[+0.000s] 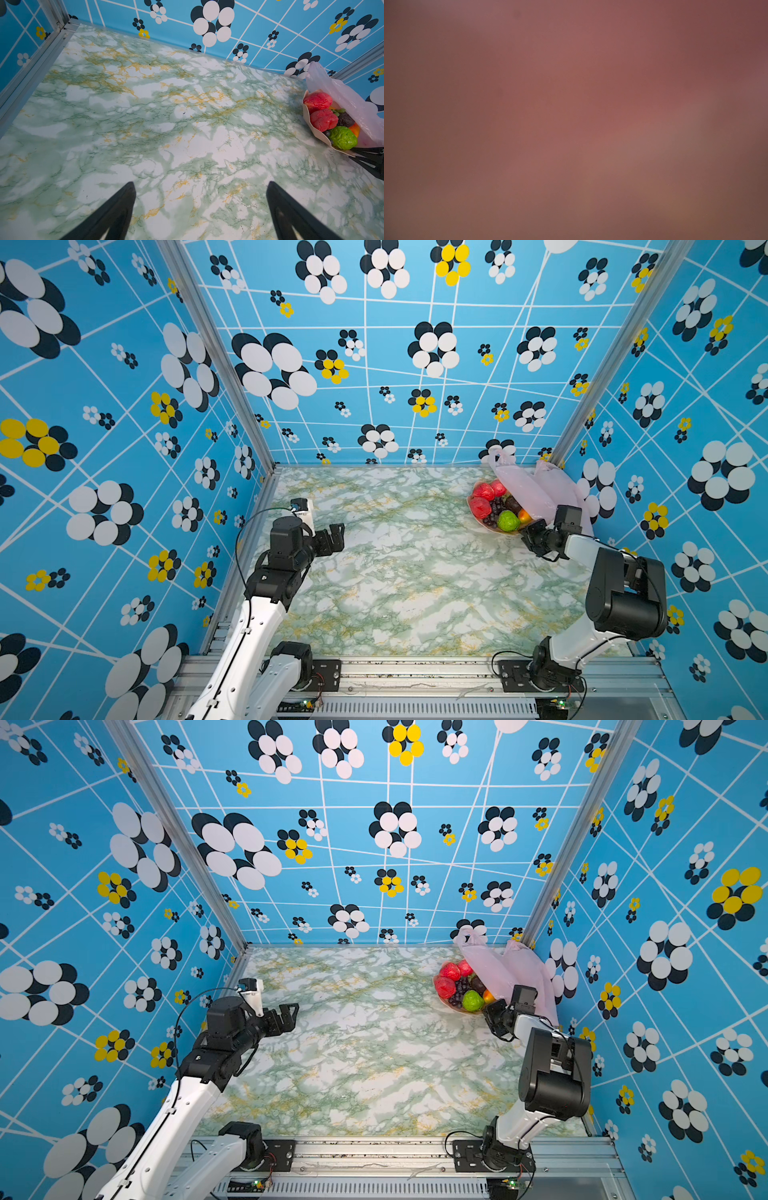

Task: Place the fruits into the plastic bag

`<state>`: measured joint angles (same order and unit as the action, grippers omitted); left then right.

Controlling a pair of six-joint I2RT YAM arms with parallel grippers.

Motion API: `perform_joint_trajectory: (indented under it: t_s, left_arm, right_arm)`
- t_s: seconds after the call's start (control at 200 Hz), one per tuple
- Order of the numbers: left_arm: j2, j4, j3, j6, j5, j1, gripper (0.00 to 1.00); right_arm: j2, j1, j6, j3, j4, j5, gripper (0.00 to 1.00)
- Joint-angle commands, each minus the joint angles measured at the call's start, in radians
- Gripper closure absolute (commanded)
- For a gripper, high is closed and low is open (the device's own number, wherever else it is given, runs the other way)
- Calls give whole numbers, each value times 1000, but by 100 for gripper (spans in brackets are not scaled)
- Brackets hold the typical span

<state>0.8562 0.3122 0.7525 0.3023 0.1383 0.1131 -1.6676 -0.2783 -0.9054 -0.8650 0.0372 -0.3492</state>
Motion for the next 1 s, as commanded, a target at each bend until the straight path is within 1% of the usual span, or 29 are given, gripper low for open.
perform_joint_trajectory:
  t_s: [0.0, 0.365, 0.465, 0.645, 0.84, 0.995]
  left_arm:
    - [4, 10, -16, -17, -16, 6, 1]
    - [18, 8, -13, -23, -20, 6, 1]
    - [22, 8, -12, -26, -20, 6, 1]
    - [29, 4, -7, -26, -19, 6, 1]
    - [32, 4, -5, -26, -17, 5, 1]
    - [29, 5, -7, -25, -15, 6, 1]
  right_arm:
    - [-29, 0, 12, -24, -18, -9, 73]
    - [-99, 23, 19, -56, -39, 0, 81]
    - [-113, 30, 19, -67, -40, -1, 85]
    - [-125, 40, 16, -85, -37, 0, 91]
    - [-117, 42, 16, -85, -29, 2, 100]
    - [-101, 43, 13, -68, -31, -2, 100]
